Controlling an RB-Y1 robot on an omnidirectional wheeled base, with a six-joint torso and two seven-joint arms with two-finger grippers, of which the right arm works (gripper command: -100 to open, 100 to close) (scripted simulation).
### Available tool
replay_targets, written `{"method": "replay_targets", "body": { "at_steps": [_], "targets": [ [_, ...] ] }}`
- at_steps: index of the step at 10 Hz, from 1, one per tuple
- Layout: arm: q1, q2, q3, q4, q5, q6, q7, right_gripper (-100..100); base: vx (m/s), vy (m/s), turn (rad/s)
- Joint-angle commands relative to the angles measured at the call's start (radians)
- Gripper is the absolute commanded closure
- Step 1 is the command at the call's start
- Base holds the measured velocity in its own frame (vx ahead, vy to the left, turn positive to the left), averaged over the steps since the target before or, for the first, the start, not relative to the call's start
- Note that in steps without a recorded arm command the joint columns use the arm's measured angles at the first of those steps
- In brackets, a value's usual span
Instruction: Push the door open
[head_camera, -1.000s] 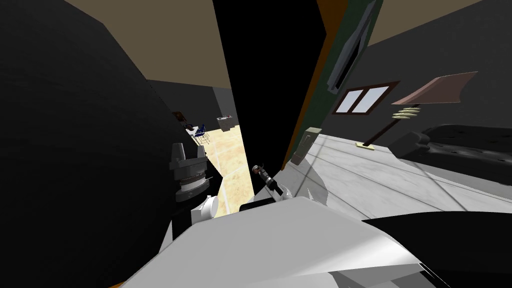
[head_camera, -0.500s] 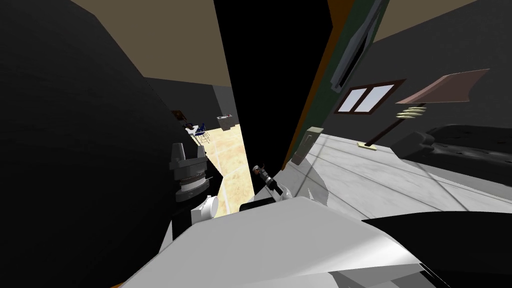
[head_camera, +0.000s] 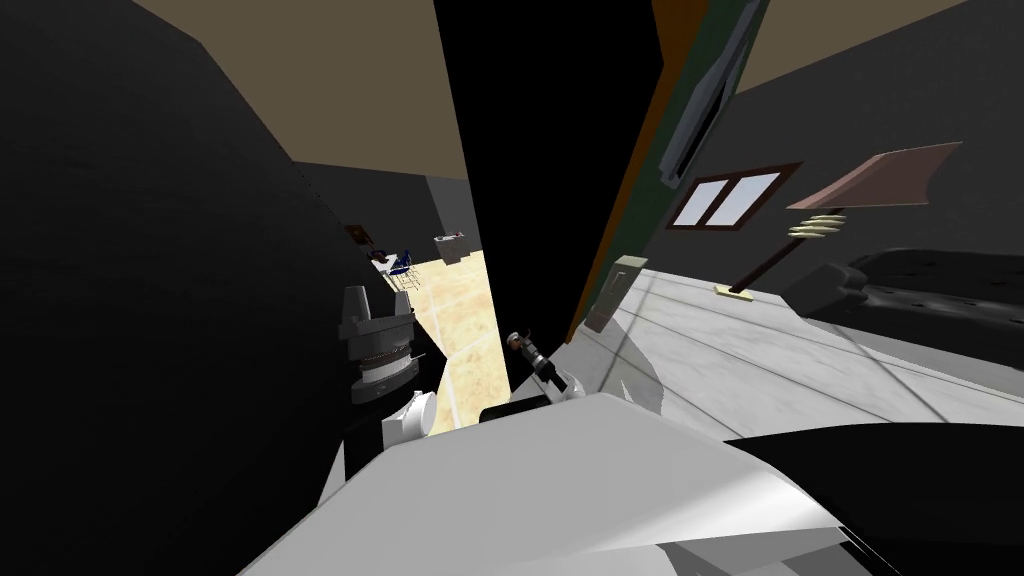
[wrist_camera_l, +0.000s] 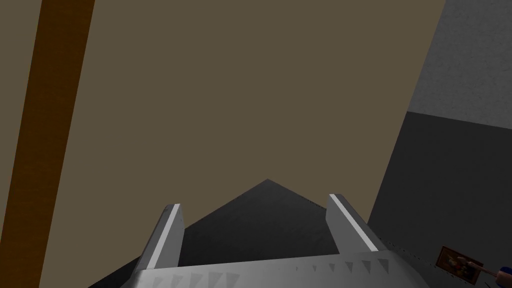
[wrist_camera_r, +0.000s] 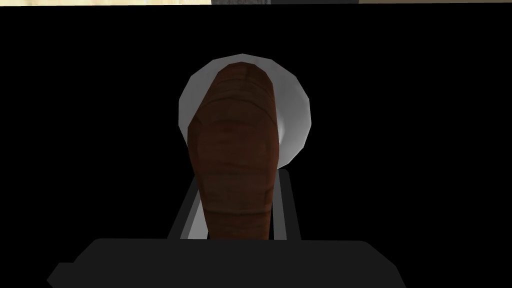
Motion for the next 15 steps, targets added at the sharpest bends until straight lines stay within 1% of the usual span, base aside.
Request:
{"method": "replay_targets", "body": {
  "at_steps": [1,5,6,7,8,10,12,13,14,15],
  "targets": [
    [-0.011,-0.006,-0.019,-0.007,-0.009,-0.003,0.006,100,0.150,0.100,-0.018],
    [-0.013,-0.010,-0.066,0.001,-0.031,-0.001,0.030,100,0.162,0.132,-0.052],
    [-0.013,-0.010,-0.066,0.001,-0.031,-0.001,0.030,100,0.130,0.101,-0.039],
    [-0.013,-0.011,-0.082,0.004,-0.038,0.000,0.037,100,0.106,0.089,-0.026],
    [-0.014,-0.011,-0.090,0.005,-0.042,0.000,0.041,100,0.106,0.113,-0.059],
    [-0.015,-0.010,-0.123,0.011,-0.057,0.002,0.058,100,0.147,0.162,-0.081],
    [-0.015,-0.010,-0.123,0.011,-0.057,0.002,0.058,100,0.087,0.073,-0.023],
    [-0.016,-0.009,-0.148,0.015,-0.069,0.003,0.070,100,0.106,0.090,-0.059],
    [-0.017,-0.008,-0.156,0.017,-0.073,0.004,0.075,100,0.130,0.148,-0.070],
    [-0.017,-0.007,-0.173,0.020,-0.080,0.005,0.083,100,0.158,0.150,-0.084]
  ]
}}
